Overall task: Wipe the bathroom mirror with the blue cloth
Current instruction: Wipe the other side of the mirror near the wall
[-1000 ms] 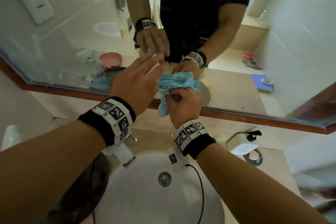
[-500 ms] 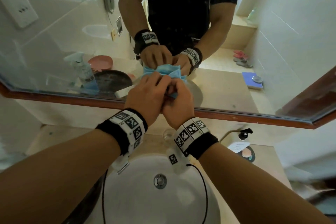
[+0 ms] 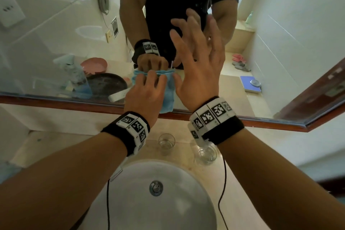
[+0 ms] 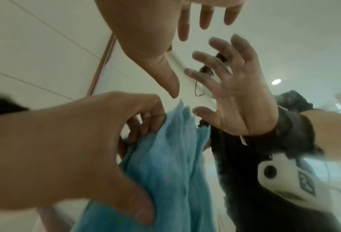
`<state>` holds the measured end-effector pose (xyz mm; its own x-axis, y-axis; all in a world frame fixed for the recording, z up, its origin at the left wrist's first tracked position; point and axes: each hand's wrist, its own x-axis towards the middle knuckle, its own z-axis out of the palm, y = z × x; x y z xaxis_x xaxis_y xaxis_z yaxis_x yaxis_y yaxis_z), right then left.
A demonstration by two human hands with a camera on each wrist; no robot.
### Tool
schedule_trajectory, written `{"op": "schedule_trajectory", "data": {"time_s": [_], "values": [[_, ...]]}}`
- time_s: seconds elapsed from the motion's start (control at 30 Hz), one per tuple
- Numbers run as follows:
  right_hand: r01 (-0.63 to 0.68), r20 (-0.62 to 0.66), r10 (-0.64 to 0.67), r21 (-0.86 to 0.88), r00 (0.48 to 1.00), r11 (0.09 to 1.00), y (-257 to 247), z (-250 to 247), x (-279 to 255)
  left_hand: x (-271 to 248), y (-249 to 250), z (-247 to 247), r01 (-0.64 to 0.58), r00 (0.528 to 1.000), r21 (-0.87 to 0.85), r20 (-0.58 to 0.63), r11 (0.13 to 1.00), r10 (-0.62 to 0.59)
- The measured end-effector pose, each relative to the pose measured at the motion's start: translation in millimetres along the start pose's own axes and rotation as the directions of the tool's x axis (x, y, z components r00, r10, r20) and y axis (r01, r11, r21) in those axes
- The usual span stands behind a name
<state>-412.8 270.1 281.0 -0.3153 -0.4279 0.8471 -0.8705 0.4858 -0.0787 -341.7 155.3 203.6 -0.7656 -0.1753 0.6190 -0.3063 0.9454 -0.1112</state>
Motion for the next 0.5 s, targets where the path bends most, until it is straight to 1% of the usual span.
{"op": "schedule_trajectory", "data": {"time_s": [0.1, 0.2, 0.37, 0.5], "values": [[-0.001, 0.112, 0.016, -0.127, 0.994, 0.992, -0.1, 4.1, 13.1, 0.8, 1.1, -1.1, 0.020, 1.000, 0.002, 0.017, 1.000, -0.020], [-0.008, 0.134, 0.033, -0.188, 0.990, 0.982, 1.9, 10.3, 15.4, 0.9, 0.8, -1.0, 0.029, 0.999, -0.001, 0.028, 1.000, -0.028], [-0.008, 0.163, 0.043, -0.209, 0.986, 0.978, 5.9, 10.8, 12.7, -2.0, -2.3, -1.3, 0.013, 0.999, -0.003, 0.035, 1.000, -0.013], [-0.008, 0.158, 0.031, -0.142, 0.987, 0.990, 6.2, 6.5, 11.8, -9.7, -14.6, 3.7, -0.063, 0.998, -0.029, 0.024, 0.998, 0.064]]}}
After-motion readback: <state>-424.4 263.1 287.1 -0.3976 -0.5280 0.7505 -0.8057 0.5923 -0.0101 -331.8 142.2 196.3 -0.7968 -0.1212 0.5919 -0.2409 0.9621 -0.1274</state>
